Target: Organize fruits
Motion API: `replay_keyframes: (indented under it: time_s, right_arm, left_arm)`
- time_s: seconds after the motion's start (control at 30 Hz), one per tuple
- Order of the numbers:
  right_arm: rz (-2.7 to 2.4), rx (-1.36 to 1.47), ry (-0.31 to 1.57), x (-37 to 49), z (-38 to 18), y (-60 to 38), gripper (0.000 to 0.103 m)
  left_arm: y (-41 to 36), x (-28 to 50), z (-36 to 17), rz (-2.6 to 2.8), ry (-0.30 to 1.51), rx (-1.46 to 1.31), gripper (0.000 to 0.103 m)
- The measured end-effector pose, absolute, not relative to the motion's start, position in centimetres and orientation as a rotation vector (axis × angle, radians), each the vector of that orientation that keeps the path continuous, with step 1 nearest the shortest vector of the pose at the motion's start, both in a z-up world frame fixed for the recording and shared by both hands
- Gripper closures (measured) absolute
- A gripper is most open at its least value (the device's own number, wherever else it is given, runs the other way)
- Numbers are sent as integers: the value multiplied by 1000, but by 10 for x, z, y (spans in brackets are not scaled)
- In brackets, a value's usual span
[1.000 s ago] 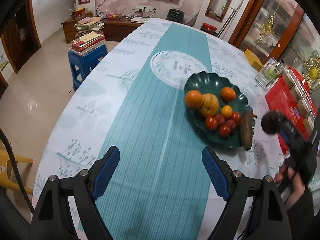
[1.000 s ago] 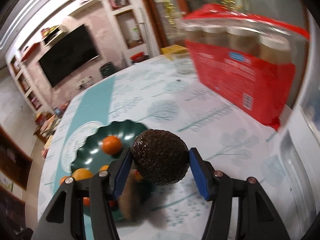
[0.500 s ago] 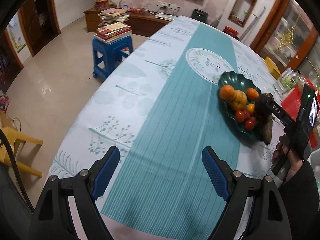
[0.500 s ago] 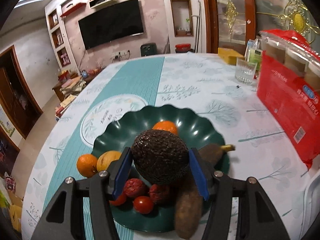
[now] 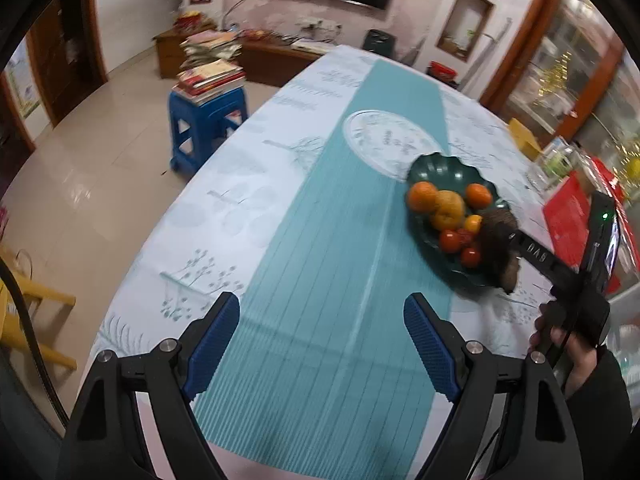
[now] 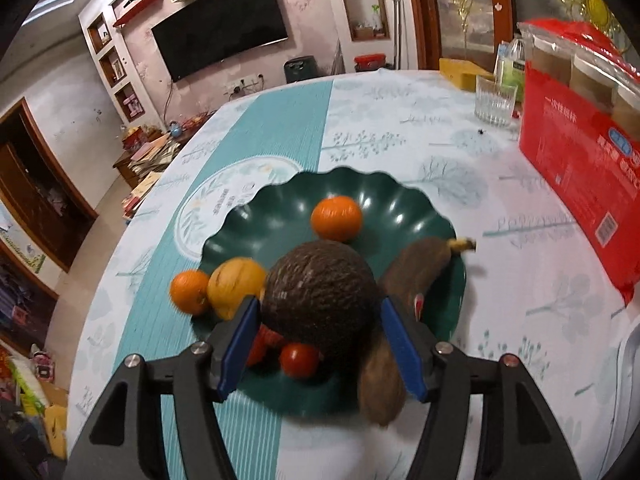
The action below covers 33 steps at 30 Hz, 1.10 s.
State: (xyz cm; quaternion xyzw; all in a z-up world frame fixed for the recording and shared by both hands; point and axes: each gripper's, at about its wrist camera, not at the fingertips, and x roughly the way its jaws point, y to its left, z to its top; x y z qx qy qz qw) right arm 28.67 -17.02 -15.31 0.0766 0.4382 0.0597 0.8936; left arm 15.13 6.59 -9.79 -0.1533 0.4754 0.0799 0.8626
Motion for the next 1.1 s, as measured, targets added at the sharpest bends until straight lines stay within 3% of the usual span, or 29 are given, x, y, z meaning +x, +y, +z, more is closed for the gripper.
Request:
replay_keyframes:
  time_s: [0.5, 1.1]
  right_arm:
    - [125, 200, 1003, 169, -132, -208, 25]
    - [124, 154, 1039, 70, -52, -197, 9]
  left_arm:
    - [3, 134, -67, -52, 1001, -132, 20]
    - [-22, 88, -30, -152, 963, -47, 20]
